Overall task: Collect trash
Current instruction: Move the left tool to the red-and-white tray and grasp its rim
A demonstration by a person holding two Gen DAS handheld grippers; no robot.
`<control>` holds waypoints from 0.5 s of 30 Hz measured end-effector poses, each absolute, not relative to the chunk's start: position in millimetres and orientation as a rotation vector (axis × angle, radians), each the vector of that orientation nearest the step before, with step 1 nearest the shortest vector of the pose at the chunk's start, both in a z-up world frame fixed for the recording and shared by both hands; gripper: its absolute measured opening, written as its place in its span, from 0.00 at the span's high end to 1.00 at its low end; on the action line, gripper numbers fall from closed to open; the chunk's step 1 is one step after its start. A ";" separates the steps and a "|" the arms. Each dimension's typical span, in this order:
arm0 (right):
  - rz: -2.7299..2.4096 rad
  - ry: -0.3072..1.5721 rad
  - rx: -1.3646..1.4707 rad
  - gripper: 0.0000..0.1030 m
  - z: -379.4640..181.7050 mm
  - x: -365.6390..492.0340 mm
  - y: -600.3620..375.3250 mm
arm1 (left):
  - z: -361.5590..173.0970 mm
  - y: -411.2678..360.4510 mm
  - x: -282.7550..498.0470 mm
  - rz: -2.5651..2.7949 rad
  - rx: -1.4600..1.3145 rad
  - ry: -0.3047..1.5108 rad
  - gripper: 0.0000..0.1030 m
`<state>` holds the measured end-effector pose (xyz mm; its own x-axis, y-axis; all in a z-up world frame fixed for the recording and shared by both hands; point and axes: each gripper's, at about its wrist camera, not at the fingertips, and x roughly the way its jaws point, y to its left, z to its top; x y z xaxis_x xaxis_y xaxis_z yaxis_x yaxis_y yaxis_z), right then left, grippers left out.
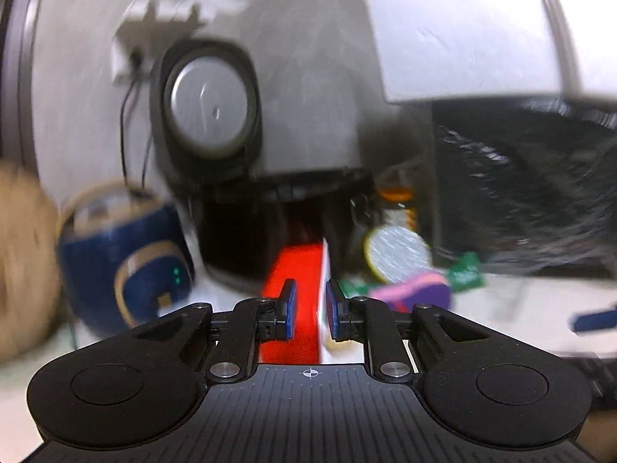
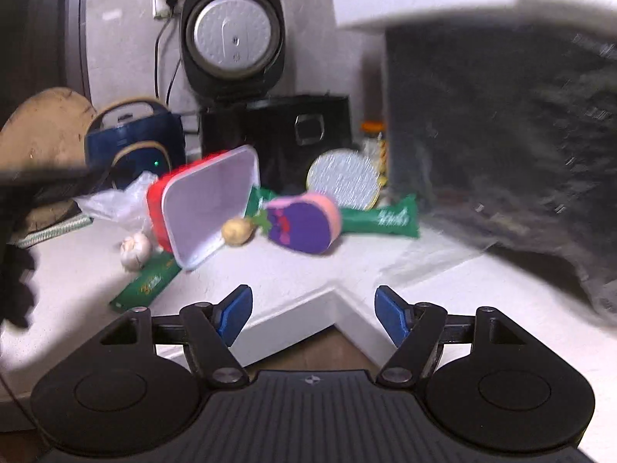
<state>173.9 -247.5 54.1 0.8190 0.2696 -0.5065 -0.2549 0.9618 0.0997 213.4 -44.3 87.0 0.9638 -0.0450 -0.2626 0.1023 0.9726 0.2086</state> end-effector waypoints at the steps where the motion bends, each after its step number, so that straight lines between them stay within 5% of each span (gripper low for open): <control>1: 0.279 0.561 0.031 0.31 48.8 174.4 -247.9 | 83.4 -55.1 224.8 -0.067 0.282 0.254 0.80; 7: 0.270 0.636 0.050 0.31 15.1 175.5 -262.9 | 56.5 -65.7 273.8 0.071 0.460 0.303 0.76; 15: 0.266 0.686 0.091 0.31 -3.0 178.2 -280.8 | 45.0 8.1 279.1 0.172 0.249 0.444 0.70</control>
